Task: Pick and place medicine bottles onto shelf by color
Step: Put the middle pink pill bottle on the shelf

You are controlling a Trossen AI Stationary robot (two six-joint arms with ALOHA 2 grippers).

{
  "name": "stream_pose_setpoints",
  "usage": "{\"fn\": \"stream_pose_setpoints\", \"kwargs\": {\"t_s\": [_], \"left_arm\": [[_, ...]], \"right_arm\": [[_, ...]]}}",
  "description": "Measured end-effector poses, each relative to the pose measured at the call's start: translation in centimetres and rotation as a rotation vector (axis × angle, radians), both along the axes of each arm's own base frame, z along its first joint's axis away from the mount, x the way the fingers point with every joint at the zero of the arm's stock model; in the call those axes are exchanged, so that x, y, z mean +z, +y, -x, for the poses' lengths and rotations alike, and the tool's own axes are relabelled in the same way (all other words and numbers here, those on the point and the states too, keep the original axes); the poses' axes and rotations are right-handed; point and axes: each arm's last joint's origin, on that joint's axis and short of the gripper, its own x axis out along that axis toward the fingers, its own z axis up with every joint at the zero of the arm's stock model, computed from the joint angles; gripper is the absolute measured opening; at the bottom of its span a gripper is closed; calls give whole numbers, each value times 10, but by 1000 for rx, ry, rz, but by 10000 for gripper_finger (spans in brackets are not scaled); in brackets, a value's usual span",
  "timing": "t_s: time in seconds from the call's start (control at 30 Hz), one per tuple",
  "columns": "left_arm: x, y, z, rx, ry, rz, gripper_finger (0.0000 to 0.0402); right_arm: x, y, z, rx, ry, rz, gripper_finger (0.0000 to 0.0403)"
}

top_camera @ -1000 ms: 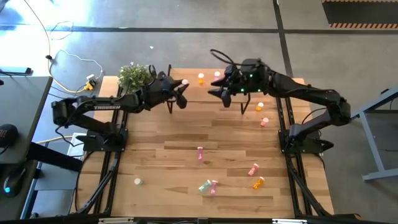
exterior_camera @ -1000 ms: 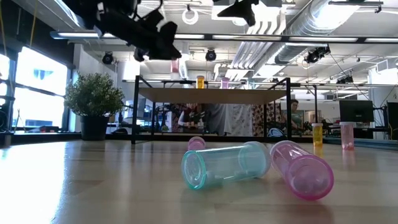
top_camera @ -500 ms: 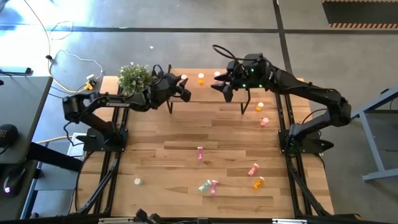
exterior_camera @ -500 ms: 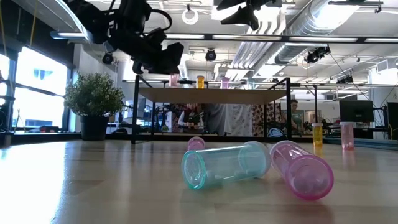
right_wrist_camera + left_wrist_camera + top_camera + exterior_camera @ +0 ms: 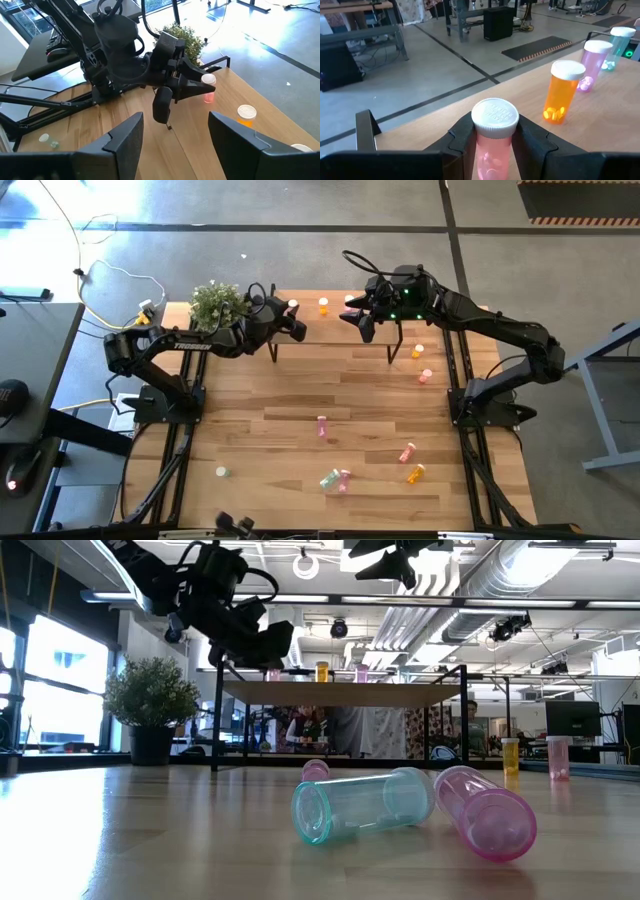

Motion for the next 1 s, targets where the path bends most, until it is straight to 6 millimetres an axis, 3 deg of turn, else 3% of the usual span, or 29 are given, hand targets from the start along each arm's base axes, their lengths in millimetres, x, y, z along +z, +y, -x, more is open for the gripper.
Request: {"fn": "stream_pose_setpoints", "kwargs": {"t_s": [0.67, 1.0], "left_arm": [[-2, 7, 5, -15, -5, 31, 99], [-3, 6, 5, -10, -32, 59, 150]], "right_arm": [[0, 0, 0, -5, -3, -5, 215], [0, 0, 0, -5, -2, -5, 215]]}}
